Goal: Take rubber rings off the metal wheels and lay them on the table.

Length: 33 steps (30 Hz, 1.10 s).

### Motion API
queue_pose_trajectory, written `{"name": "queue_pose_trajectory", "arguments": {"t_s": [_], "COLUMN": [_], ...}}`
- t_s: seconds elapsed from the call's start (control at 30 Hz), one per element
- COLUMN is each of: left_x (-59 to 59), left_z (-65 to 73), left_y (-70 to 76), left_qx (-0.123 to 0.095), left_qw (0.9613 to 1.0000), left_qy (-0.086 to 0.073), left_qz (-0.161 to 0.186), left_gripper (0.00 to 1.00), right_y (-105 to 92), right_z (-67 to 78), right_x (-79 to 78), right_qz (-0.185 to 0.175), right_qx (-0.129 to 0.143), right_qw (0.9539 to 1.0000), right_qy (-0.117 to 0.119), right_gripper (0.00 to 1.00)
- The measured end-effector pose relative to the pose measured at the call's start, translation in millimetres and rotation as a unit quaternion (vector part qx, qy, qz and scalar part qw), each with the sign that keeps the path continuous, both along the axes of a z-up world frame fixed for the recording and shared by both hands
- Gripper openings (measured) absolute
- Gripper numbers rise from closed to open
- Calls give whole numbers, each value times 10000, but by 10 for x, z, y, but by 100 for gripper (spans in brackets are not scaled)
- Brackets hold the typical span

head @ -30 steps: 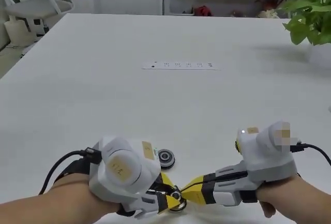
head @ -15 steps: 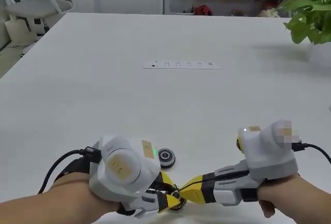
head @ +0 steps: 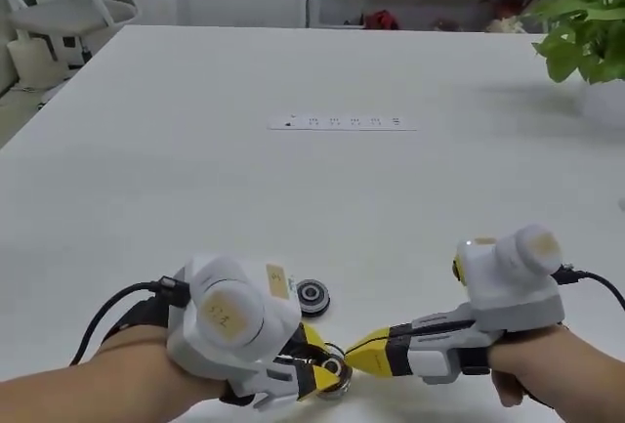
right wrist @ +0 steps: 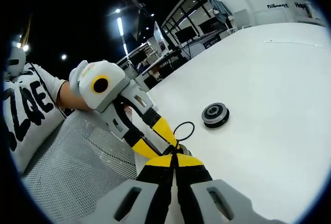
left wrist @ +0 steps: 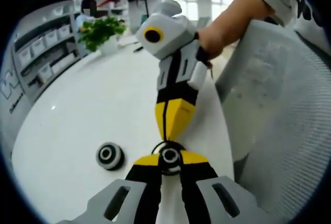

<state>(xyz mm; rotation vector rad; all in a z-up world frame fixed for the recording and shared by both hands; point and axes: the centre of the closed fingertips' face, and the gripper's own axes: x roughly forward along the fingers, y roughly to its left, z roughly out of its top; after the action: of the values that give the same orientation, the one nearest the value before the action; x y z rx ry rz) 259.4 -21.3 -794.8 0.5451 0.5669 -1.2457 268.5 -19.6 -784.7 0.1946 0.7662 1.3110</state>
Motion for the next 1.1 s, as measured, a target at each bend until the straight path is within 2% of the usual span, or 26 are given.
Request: {"name": "queue_pose_trajectory", "arguments": {"t_s": [0.13, 0.27, 0.37, 0.43, 0.5, 0.7, 0.83, 1.1], "left_x": [5, 10, 4, -4, -15, -67, -100, -95], "left_z": [1, 4, 5, 17, 33, 106, 181, 370], "left_y": [-3, -1, -3, 5, 22, 58, 79, 162], "left_qx": [-34, -120, -110, -103, -124, -260, -364, -670], "left_qw": [10000, 9999, 9999, 9998, 9997, 9992, 9988, 9977], "left_qy": [-11, 57, 46, -19, 9, 86, 43, -34], "left_qz": [2, -34, -78, -172, -227, -305, -320, -122], "left_gripper": [13, 14, 14, 16, 19, 27, 31, 42], "right_y": [-6, -10, -10, -11, -9, -12, -11, -1], "right_z": [-23, -27, -36, -36, -32, -24, -16, 19], "right_x": [-14, -6, -5, -10, -15, -13, -21, -42], "right_qz": [49, 51, 61, 64, 70, 66, 73, 117], "right_qx": [-68, -89, -97, -98, -81, -60, -48, 20], "right_qw": [10000, 9999, 9999, 9999, 9999, 10000, 10000, 9999], "right_qy": [-52, -61, -69, -62, -50, -43, -36, 8], "right_gripper": [0, 0, 0, 0, 0, 0, 0, 0]}}
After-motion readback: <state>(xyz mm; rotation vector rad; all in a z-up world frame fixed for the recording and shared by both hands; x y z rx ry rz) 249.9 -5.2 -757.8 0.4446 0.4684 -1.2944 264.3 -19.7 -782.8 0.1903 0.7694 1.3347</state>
